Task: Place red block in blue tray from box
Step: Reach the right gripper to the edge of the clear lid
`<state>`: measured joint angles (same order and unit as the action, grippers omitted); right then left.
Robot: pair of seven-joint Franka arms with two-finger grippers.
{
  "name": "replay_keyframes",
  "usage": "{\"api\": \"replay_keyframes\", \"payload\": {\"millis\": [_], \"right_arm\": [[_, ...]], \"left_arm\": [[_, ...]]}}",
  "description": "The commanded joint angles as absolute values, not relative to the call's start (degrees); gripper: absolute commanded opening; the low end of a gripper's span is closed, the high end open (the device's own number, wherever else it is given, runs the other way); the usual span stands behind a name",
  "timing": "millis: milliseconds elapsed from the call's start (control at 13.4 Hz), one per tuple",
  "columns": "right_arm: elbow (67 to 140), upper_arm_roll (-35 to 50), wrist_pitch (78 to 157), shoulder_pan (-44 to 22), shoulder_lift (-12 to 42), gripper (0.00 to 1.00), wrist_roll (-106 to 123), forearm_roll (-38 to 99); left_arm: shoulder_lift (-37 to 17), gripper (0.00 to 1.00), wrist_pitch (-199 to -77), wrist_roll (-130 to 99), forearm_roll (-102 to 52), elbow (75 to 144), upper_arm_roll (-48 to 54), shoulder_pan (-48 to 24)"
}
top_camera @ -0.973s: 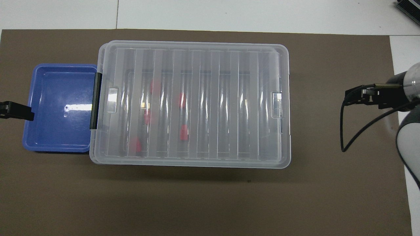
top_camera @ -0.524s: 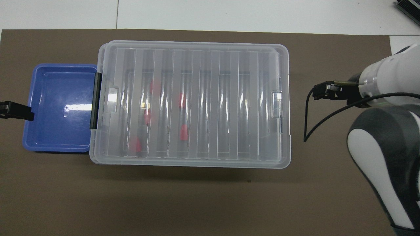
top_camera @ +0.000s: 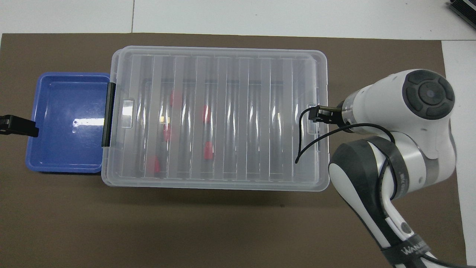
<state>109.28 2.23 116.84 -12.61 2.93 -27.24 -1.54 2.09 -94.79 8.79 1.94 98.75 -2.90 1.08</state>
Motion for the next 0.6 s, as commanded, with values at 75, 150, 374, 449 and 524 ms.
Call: {"api": "replay_keyframes", "payload": {"millis": [75,150,374,449,524], "right_arm": [[115.1,2.3,118.0,-11.4,-1.3,0.88,-24.8,-1.0],[115.9,2.3,118.0,-10.3,-1.8,0.87,-23.0,-1.0],[117.2,2.3,117.7,-8.0,-2.5,0.85,-18.1,-1.0],[117.3,2.3,117.7,-7.2,-2.6,0.84,-16.6,-1.0],[117.5,2.3,117.5,-5.8,-2.7,0.84,-14.6,-1.0]], "left_arm": [[3.8,1.00,-95.8,8.9,2.3,100.7,-3.0,1.1],[3.7,1.00,-95.8,8.9,2.3,100.7,-3.0,1.1],[3.8,1.00,-95.8,8.9,2.3,100.7,-3.0,1.1],[3.8,1.00,-95.8,8.9,2.3,100.7,-3.0,1.1],[3.8,1.00,-95.8,8.9,2.3,100.7,-3.0,1.1]]}}
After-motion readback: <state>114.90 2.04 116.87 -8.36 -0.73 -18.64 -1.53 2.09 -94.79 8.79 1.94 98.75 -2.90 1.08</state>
